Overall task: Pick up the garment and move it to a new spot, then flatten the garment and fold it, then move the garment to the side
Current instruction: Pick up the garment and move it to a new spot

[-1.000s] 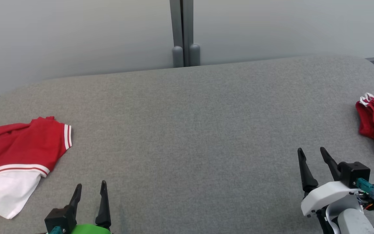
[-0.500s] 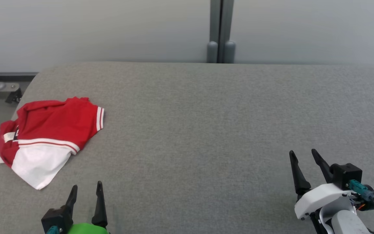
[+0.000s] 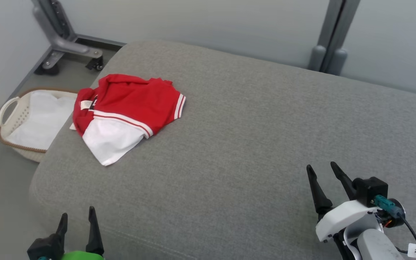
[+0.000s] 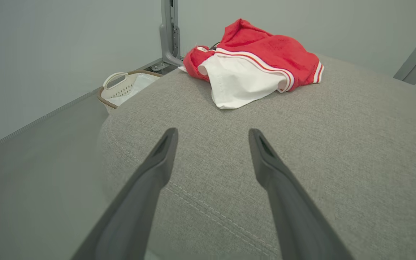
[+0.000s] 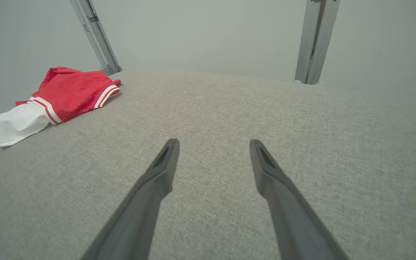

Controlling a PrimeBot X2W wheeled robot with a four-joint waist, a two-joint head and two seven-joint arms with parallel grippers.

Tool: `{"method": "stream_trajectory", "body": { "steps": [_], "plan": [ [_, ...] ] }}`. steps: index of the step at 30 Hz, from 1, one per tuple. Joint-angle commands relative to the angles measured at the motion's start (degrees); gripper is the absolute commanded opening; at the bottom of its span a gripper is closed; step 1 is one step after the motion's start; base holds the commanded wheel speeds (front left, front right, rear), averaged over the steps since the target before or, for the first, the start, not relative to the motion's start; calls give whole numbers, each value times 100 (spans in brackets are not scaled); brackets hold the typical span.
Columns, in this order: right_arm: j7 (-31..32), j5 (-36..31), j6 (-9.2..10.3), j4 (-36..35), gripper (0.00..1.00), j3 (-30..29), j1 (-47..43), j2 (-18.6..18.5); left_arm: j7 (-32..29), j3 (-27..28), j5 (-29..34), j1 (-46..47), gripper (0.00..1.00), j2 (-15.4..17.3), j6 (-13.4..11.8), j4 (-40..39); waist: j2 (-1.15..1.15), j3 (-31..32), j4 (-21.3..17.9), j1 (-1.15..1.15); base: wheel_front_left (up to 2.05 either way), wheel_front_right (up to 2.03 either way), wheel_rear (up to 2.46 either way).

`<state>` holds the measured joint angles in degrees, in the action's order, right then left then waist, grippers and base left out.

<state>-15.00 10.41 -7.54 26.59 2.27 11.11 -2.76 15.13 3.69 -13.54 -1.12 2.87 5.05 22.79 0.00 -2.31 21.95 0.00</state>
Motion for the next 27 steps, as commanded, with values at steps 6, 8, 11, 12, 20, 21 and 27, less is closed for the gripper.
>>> {"method": "stream_trajectory", "body": {
  "steps": [6, 8, 11, 12, 20, 21, 27],
  "plan": [
    [-26, 42, 11, 41, 100, 35, 90, -32, 1, 141, -132, 86, 100, 10, 108, 41, 0, -205, 589, 0, 0, 0, 0],
    [-26, 9, 11, 30, 100, 62, 131, -32, 1, 128, -158, 218, 100, 12, 166, 81, 0, -285, 568, 0, 0, 0, 0],
    [-26, -69, 11, 14, 100, 66, 205, -33, 1, 104, -194, 436, 100, 12, 215, 179, 0, -432, 527, 0, 0, 0, 0],
    [-26, -105, 11, 4, 100, 53, 248, -33, 1, 82, -208, 540, 100, 17, 233, 226, 0, -501, 509, 0, 0, 0, 0],
    [-26, -428, 11, -125, 100, 97, 715, -32, 1, -1039, -1349, 1936, 100, 800, 248, 663, 0, -1211, 205, 0, 0, 0, 0],
    [-26, -451, 11, -136, 100, 132, 771, -31, 1, -1162, -1466, 2097, 100, 944, 248, 699, 0, -1289, 157, 0, 0, 0, 0],
    [-26, -553, 11, -221, 100, 249, 1127, -32, 1, -2084, -2445, 3171, 100, 1847, 249, 1056, 0, -1728, -176, 0, 0, 0, 0]
  ]
}}
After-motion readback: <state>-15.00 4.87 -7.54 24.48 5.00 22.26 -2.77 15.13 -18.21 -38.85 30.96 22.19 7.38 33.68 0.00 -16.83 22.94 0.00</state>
